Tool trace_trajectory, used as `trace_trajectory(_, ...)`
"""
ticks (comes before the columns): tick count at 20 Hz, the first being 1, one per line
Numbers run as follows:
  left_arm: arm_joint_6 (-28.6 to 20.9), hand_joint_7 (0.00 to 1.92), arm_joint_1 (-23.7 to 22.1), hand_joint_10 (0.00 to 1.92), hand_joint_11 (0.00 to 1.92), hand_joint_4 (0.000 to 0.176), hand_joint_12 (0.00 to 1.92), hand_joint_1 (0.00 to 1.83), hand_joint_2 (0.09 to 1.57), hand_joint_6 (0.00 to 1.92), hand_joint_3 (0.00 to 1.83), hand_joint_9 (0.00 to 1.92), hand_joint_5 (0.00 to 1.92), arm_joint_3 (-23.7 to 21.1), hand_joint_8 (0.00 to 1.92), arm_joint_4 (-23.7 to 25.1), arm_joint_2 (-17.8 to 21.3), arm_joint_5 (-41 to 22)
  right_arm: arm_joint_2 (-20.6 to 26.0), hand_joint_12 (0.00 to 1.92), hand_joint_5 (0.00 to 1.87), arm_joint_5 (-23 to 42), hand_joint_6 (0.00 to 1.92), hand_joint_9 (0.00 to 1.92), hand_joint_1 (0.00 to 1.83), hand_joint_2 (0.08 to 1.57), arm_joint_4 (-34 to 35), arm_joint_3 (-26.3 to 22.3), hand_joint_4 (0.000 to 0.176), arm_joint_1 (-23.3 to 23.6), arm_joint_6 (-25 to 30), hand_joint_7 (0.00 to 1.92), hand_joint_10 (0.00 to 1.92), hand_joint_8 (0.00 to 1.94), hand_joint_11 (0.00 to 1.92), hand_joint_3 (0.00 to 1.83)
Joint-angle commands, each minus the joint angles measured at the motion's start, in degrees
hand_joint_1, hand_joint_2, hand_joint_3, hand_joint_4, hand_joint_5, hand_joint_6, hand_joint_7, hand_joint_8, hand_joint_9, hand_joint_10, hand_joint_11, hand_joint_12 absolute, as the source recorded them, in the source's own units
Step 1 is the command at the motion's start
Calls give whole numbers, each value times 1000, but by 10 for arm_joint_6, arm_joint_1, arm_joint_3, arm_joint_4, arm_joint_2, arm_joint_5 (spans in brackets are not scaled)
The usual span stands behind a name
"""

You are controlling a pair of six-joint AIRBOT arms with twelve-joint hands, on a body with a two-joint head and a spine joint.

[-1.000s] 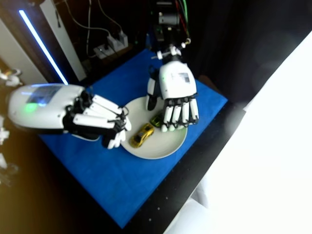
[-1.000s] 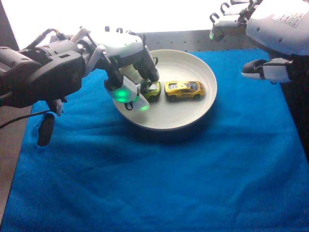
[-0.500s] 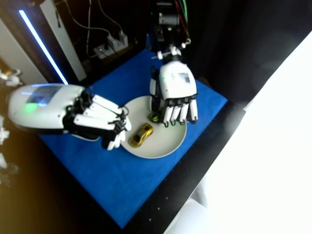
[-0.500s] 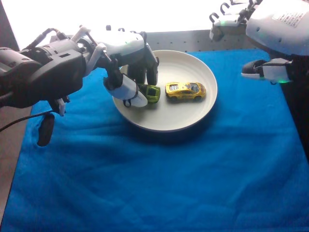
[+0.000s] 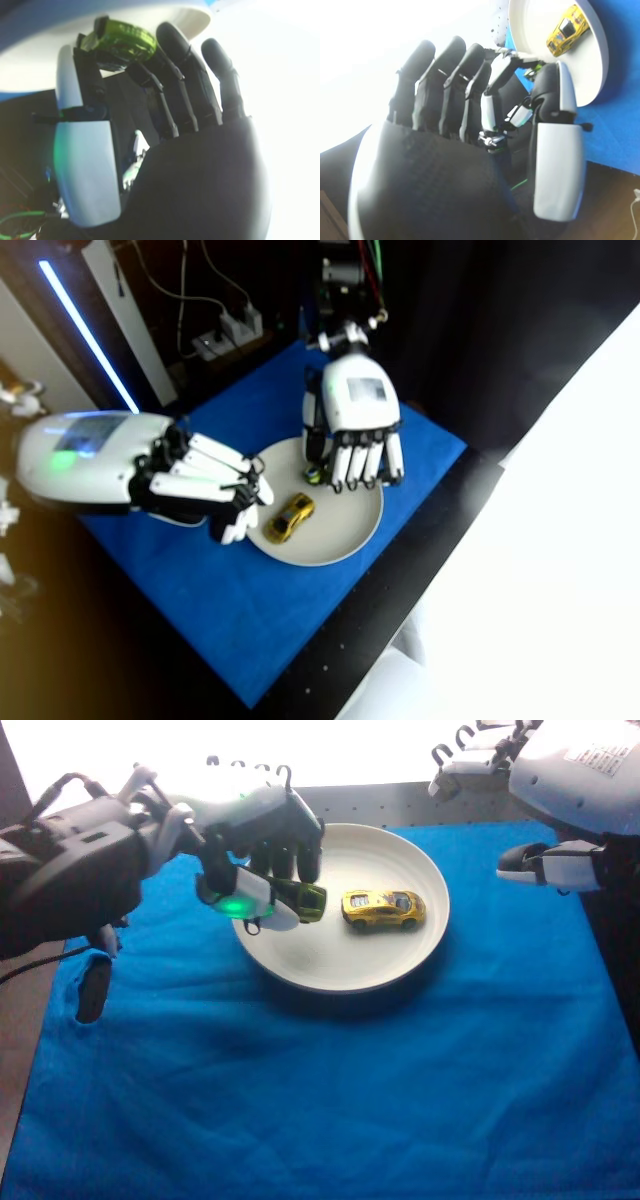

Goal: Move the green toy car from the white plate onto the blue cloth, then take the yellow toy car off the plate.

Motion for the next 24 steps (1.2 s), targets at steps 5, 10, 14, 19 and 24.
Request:
trace_trajectory(5,0,869,19,1581,37,0,1921,1213,1153,927,0,367,964,-77,1340,26,71,-137,4,1836,484,72,629,434,1078,1025,4,-2,0,9,-3,572,1283,867,171,5)
trace_trajectory(10,0,923,72,1296,29,0,1904,1210,1155,1072,0,500,911,-174,1174,45,153,-221,6,1920,544,72,556,419,1176,1013,6,-4,0,8,-3,549,1477,1063,211,0)
trace_trajectory(14,0,870,132,1463,104,0,1921,1193,1174,1077,2,492,870,-246,1310,51,212,-284,6,1887,557,72,567,472,1198,1002,11,-4,0,4,-3,568,1374,985,320,0)
trace_trajectory(19,-22,872,197,1463,59,0,1833,1213,1150,876,0,395,971,-288,1330,51,236,-323,3,1770,609,72,410,494,1127,1022,15,-1,0,-1,-3,640,1209,798,285,2)
trace_trajectory(24,-43,753,238,1441,172,0,1744,1187,1187,963,4,339,935,-290,1442,32,235,-325,2,1824,647,72,299,486,1157,1019,17,1,0,0,-3,673,1144,671,233,0)
